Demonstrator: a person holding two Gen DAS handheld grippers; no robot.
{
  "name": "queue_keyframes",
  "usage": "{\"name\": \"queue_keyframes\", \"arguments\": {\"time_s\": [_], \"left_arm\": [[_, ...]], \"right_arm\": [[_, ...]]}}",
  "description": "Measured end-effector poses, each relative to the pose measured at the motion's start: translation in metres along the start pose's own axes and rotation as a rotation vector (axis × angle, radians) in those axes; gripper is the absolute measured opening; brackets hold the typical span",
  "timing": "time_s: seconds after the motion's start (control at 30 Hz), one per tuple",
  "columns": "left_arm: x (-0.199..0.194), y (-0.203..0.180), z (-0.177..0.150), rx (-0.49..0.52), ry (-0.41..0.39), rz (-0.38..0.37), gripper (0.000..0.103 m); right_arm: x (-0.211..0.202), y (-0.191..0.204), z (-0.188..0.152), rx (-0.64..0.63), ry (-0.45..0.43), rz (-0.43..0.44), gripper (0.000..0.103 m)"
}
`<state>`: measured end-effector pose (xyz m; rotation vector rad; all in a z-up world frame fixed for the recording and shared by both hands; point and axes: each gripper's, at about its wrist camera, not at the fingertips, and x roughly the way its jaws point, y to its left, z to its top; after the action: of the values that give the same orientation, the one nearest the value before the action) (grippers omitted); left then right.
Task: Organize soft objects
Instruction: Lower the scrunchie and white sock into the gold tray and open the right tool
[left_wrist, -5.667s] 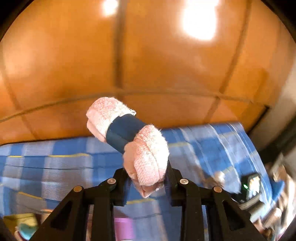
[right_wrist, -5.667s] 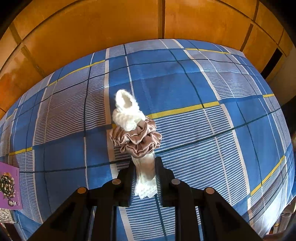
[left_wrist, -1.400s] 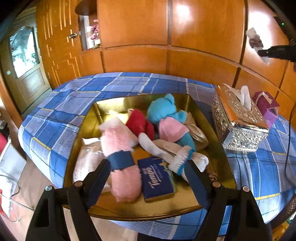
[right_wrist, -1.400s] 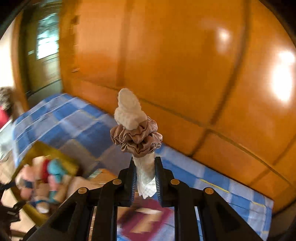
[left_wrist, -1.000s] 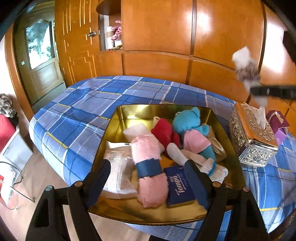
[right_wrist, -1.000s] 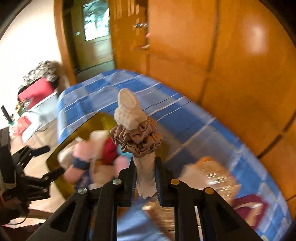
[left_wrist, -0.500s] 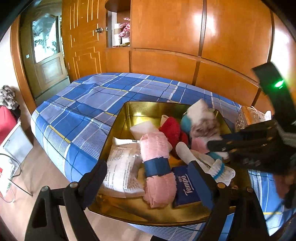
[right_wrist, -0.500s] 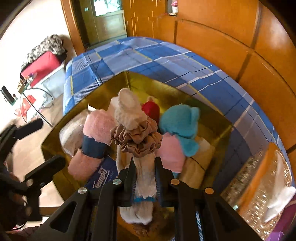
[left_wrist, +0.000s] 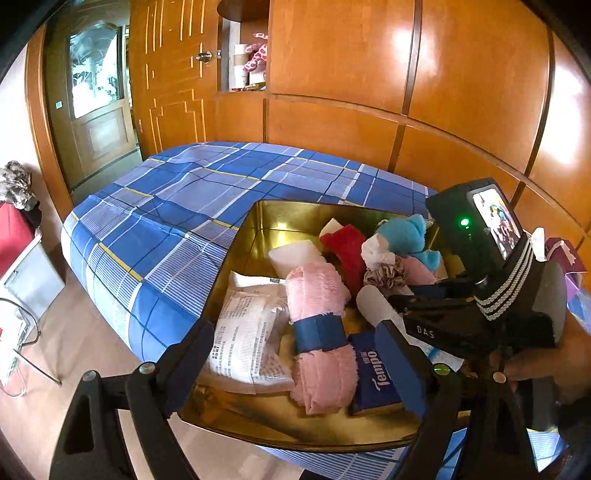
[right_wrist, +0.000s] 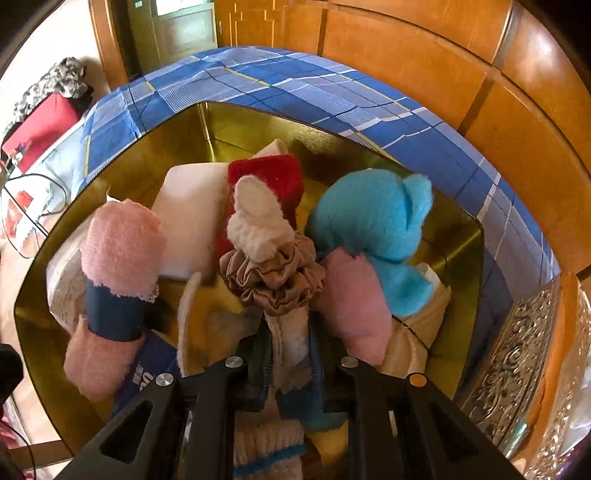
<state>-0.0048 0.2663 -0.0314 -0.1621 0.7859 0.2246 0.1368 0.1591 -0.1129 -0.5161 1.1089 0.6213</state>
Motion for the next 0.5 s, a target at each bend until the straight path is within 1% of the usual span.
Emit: {"name": "queue_keyframes", "arguments": {"time_s": [0.03, 0.07, 0.13, 0.2, 0.3, 0.5], "left_arm": [[0.0, 0.0, 0.0, 0.001, 0.001, -0.001, 0.089], [0.001, 0.0, 0.0, 0.002, 0.003, -0.002, 0.089], [0.001, -0.001, -0.001, 0.003, 0.003, 0.002, 0.089], [0.002, -0.001, -0.001, 0.001, 0.005, 0.004, 0.09], [0.002, 0.0, -0.001, -0.001, 0.002, 0.007, 0.092], [0.001, 0.0, -0.001, 0.0, -0.001, 0.009, 0.092]], "right_arm": [[-0.001, -0.001, -0.001, 0.004, -0.006, 0.011, 0.018], [-0.002, -0.003, -0.002, 0.015, -0.014, 0.024, 0.021], [-0.009, -0.009, -0.004, 0.06, -0.035, 0.054, 0.028], [-0.019, -0.011, -0.006, 0.078, -0.069, 0.081, 0.04], [-0.035, -0.011, -0.011, 0.079, -0.11, 0.097, 0.042], [-0.064, -0.008, -0.03, 0.074, -0.187, 0.082, 0.042]]}}
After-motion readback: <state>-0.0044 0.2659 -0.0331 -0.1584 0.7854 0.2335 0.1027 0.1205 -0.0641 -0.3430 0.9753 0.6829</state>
